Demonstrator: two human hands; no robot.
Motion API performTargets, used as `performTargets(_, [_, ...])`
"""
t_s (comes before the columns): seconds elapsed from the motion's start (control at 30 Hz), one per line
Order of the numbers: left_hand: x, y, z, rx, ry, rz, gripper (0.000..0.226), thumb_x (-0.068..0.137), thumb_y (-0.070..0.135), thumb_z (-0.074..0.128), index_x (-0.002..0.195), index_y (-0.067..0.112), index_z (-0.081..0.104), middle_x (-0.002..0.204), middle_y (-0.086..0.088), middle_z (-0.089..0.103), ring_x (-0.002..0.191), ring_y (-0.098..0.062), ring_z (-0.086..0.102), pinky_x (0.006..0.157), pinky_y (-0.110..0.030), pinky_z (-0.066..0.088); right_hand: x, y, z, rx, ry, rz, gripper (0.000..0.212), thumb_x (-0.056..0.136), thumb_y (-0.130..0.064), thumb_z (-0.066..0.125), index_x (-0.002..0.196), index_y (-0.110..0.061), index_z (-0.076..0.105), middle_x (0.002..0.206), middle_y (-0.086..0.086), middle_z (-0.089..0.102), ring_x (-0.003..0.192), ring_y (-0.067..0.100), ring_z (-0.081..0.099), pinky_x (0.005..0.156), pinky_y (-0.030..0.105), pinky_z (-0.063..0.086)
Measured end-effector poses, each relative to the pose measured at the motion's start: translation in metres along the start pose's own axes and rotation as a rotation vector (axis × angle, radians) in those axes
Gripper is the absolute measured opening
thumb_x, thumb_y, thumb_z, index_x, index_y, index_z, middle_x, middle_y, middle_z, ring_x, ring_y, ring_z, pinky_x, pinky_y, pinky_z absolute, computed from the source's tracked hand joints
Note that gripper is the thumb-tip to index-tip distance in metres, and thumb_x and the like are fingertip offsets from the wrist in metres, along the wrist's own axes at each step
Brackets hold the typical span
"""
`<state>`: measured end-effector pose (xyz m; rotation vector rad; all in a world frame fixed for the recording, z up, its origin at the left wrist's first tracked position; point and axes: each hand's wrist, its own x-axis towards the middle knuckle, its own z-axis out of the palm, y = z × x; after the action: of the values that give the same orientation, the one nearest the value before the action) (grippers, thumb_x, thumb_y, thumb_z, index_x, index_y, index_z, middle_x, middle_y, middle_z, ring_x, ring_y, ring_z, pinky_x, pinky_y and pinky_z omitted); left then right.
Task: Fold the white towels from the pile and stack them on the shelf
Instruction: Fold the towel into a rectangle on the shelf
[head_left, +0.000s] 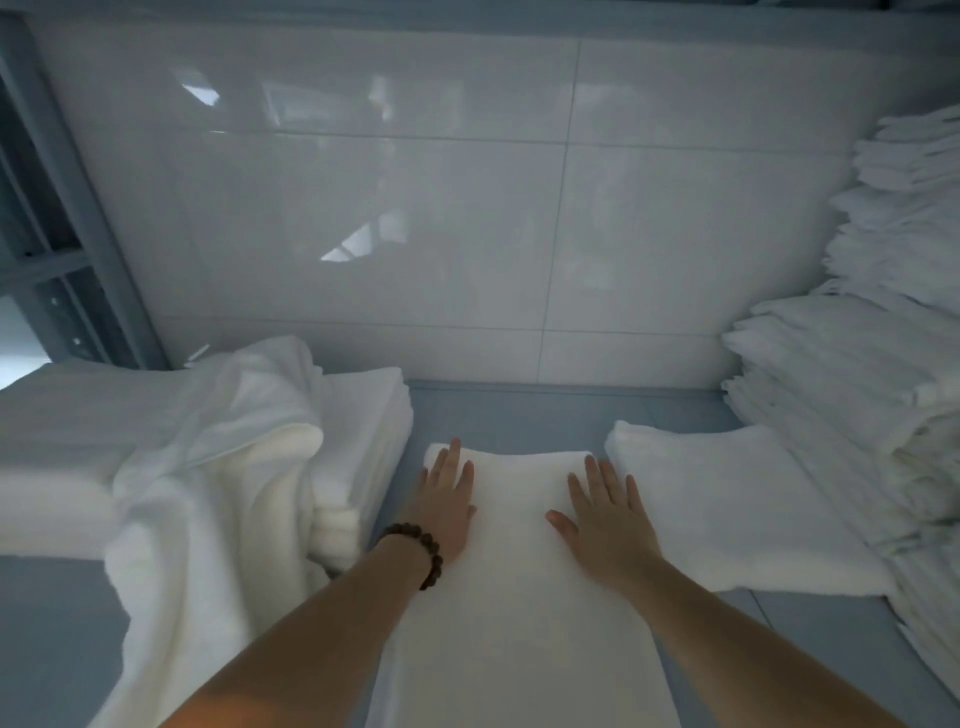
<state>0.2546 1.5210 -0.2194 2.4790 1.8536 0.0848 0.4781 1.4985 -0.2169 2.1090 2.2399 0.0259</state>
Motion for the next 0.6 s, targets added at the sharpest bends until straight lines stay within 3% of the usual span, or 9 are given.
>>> performTargets(0.17, [-0.049,0.029,-0.02,0.007,-0.099,0.092,0.06,0.1,0.037,0.025,0.15,0.012,0.004,0.156,-0.009,-0.019,0.143,-0.024,-0.018,0.118,-0.042,-0.004,-0.05,-0.022,-0.021,0.065,-0.099,-0.027,0.065,0.096,-0.057,0.009,0.151,-0.025,0.0,0.158,0.003,-0.016,0.145,0.019,-0.017,0.117,0.043,-0.007])
performTargets(0.37, [-0.139,0.048,-0.019,-0.043,-0.19,0.07,0.059,0.099,0.038,0.023,0.15,0.015,0.005,0.157,-0.008,-0.015,0.143,-0.024,-0.017,0.116,-0.042,-0.007,-0.137,-0.049,-0.021,0.168,-0.159,-0.003,0.059,0.098,-0.053,0.015,0.151,-0.028,0.004,0.158,0.004,-0.013,0.145,0.022,-0.015,0.117,0.047,-0.005])
performTargets(0.6, [-0.189,0.06,0.015,-0.044,-0.248,0.026,0.07,0.094,0.055,0.012,0.147,0.018,-0.015,0.153,-0.008,-0.026,0.14,-0.031,-0.026,0.116,-0.042,-0.013,-0.191,-0.06,0.012,0.185,-0.243,0.061,0.064,0.096,-0.056,0.009,0.148,-0.028,-0.014,0.155,0.003,-0.025,0.142,0.022,-0.025,0.115,0.047,-0.013])
